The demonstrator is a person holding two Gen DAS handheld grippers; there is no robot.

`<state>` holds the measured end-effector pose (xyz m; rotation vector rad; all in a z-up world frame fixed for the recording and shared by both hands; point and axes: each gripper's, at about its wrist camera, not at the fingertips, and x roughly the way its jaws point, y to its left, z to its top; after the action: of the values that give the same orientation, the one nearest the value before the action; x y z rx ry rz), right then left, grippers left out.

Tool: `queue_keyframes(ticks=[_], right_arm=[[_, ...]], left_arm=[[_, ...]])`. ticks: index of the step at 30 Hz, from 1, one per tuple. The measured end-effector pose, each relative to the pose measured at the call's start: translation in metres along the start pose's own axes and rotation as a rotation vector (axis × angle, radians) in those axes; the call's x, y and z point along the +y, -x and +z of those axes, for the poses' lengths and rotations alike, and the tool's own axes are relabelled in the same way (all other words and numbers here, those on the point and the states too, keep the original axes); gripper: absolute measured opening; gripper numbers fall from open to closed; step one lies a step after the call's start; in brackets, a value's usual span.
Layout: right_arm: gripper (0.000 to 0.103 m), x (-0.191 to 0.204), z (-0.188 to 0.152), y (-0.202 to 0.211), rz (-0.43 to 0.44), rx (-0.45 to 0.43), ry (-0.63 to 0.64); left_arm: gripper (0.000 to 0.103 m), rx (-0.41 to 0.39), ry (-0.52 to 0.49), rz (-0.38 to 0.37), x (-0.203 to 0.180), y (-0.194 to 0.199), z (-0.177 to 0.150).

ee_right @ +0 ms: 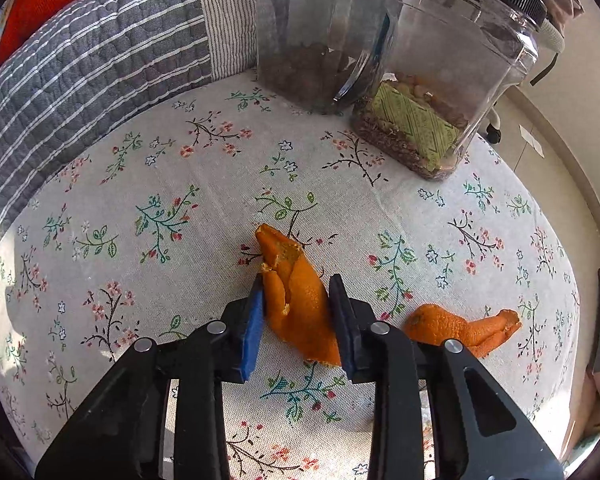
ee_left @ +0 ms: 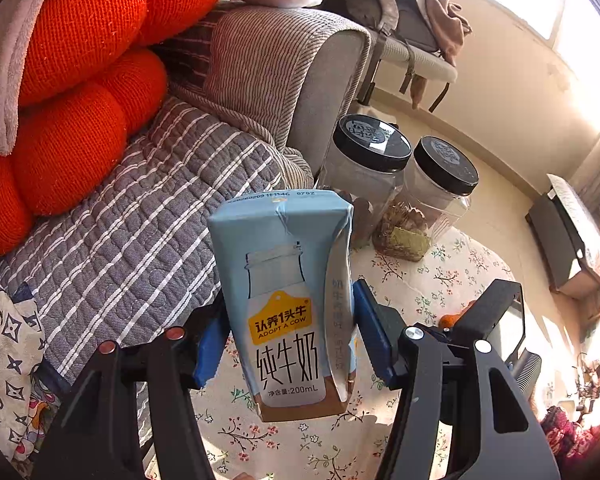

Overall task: Collect trash
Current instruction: 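Lift the milk carton with the left gripper while the right gripper grasps an orange peel, then carry the carton and peel to the bin and open the right gripper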

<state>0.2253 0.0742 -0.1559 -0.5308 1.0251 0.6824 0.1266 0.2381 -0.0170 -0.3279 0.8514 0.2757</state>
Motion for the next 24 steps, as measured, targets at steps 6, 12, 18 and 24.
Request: queue_keyframes(ticks=[6, 12, 18, 24], right_arm=[[0.021, 0.007, 0.004, 0.015, 0.015, -0.065, -0.110], [0.021, 0.019, 0.018, 0.049, 0.025, -0.191, -0.211], [0.021, 0.023, 0.034, 0.098, -0.002, -0.325, -0.306], [0.021, 0.016, 0.035, 0.134, -0.056, -0.407, -0.400]], left_arm=[[0.058, 0.001, 0.007, 0.010, 0.003, -0.001, 0.001], [0.058, -0.010, 0.018, 0.009, 0.006, 0.003, 0.003], [0.058, -0.037, 0.018, 0.023, 0.008, 0.009, 0.004], [0.058, -0.082, 0.008, 0.039, 0.003, 0.017, 0.004]])
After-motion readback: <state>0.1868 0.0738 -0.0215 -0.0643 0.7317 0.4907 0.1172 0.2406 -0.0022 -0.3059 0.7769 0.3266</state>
